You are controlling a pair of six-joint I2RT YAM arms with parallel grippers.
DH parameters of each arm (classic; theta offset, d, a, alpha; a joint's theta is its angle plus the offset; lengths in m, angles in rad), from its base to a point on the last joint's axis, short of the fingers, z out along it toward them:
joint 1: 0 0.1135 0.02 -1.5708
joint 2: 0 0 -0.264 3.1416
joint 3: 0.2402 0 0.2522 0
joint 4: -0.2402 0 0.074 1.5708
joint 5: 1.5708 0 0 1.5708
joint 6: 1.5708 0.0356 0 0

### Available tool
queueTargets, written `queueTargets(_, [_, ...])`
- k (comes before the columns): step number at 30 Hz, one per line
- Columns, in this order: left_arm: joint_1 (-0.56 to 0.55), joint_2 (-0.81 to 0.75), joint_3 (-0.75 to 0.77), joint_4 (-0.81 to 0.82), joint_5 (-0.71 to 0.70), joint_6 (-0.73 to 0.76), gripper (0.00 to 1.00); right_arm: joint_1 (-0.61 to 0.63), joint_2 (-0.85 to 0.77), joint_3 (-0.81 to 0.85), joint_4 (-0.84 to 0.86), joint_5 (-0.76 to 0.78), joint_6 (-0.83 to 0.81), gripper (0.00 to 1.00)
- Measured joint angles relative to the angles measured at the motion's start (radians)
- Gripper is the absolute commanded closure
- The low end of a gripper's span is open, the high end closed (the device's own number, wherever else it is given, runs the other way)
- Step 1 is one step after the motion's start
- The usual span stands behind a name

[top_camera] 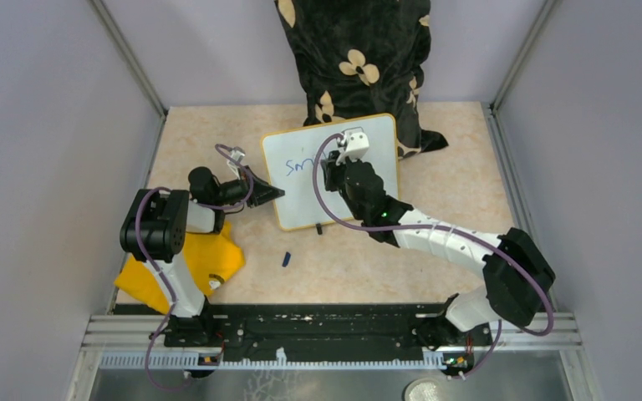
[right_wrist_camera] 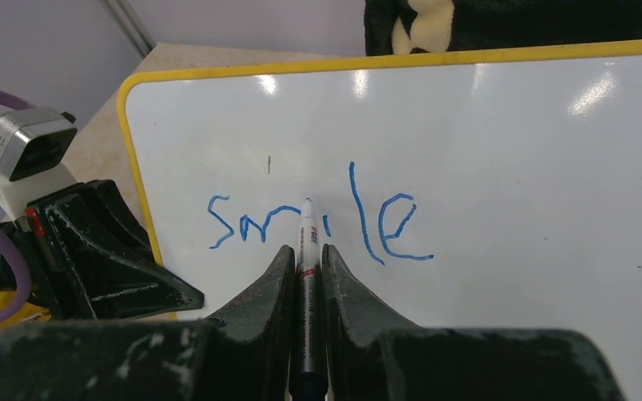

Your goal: Write a sentence on the whiteboard

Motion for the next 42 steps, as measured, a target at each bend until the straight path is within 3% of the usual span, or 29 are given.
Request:
queueTargets(31, [0.000, 0.000, 0.001, -0.003, 0.000, 0.000, 1.00, -0.014, 0.019, 0.010, -0.003, -0.003, 0.004, 1.00])
queueTargets(42, [0.000, 0.000, 0.001, -0.005, 0.000, 0.001, 1.00, -0.033, -0.234, -0.071, -0.019, 0.013, 0.038, 1.00])
